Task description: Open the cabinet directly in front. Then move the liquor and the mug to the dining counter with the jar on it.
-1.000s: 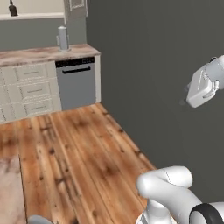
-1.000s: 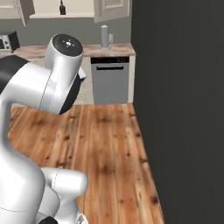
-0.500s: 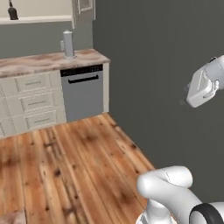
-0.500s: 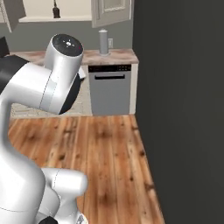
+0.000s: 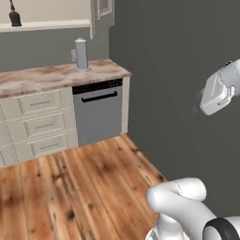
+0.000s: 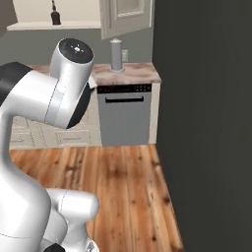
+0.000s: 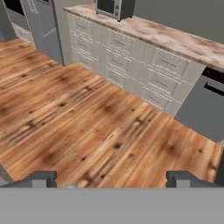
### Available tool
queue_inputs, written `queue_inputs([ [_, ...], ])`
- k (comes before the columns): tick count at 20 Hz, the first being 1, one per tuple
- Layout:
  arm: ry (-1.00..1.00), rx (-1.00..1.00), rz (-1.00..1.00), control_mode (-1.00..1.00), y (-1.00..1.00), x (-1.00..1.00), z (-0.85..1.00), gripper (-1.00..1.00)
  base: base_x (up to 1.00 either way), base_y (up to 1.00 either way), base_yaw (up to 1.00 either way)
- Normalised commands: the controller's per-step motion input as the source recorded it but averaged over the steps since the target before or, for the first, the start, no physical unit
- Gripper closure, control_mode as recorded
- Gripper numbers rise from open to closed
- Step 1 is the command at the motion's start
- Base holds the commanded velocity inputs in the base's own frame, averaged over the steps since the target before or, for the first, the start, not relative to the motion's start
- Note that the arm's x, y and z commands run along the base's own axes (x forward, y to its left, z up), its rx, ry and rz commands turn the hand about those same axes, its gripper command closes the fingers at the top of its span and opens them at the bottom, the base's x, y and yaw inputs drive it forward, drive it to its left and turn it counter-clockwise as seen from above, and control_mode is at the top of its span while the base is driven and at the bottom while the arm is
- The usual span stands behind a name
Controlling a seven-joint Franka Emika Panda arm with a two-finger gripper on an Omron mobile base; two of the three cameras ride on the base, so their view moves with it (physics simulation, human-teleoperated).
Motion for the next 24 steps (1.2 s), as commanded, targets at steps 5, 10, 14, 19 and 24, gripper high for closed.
queue_inputs([
  [5, 0.0, 0.0, 0.0, 1.0, 0.0, 0.0, 0.0, -1.0, 1.0, 0.15, 0.0],
  [10, 0.0, 0.0, 0.0, 1.0, 0.0, 0.0, 0.0, -1.0, 1.0, 0.28, -0.03],
  [14, 0.0, 0.0, 0.0, 1.0, 0.0, 0.0, 0.0, -1.0, 0.98, 0.49, -0.08],
  [19, 0.0, 0.0, 0.0, 1.0, 0.0, 0.0, 0.0, -1.0, 0.74, 0.73, 0.0],
  [24, 0.0, 0.0, 0.0, 1.0, 0.0, 0.0, 0.0, -1.0, 0.28, 1.0, 0.0],
])
